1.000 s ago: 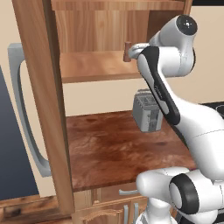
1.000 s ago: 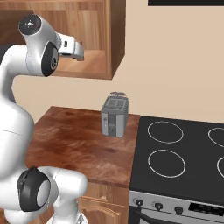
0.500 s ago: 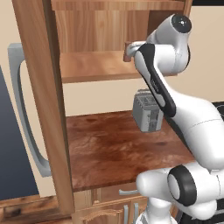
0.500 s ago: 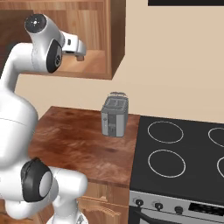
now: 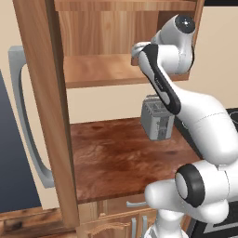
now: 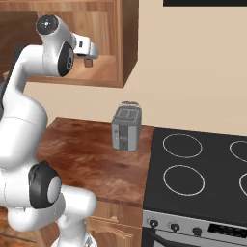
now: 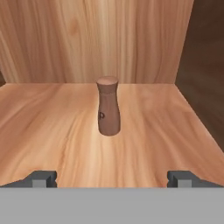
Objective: Retrieve the shaker from the cabinet and place it next the steak on a plate on the dining table.
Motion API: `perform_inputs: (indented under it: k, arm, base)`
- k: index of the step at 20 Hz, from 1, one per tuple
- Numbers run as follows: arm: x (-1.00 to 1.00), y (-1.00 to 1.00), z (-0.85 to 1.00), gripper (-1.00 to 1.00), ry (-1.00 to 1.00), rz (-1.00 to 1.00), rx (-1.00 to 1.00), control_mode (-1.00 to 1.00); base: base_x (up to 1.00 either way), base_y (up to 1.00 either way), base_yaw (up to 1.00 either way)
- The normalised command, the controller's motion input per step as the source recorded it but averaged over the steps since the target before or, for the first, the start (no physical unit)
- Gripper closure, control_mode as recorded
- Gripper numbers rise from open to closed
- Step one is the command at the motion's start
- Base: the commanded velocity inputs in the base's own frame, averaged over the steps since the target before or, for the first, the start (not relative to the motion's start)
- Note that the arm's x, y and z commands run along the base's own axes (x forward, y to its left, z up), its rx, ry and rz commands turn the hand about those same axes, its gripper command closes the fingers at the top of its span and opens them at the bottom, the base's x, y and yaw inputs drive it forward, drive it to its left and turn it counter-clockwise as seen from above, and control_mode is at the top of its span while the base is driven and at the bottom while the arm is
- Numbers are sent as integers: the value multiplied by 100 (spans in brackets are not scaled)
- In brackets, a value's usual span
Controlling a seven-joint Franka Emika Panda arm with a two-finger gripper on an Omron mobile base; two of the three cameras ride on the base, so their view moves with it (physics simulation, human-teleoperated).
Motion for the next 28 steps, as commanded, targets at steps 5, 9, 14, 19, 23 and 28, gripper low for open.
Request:
perform_inputs:
  k: [5,9,14,19,23,28]
  arm:
    - [37,6,-1,-100,0,0,0,-100]
    - [33,4,-5,-100,0,0,0,-100]
    - [30,0,-5,-100,0,0,0,-100]
    - [26,0,-8,-100,0,0,0,-100]
    - [28,1,-10,-100,0,0,0,-100]
    - [27,5,-7,-100,0,-1,0,-100]
  base:
    - [0,0,0]
    - [0,0,0]
    - [0,0,0]
    - [0,0,0]
    - [0,0,0]
    - [0,0,0]
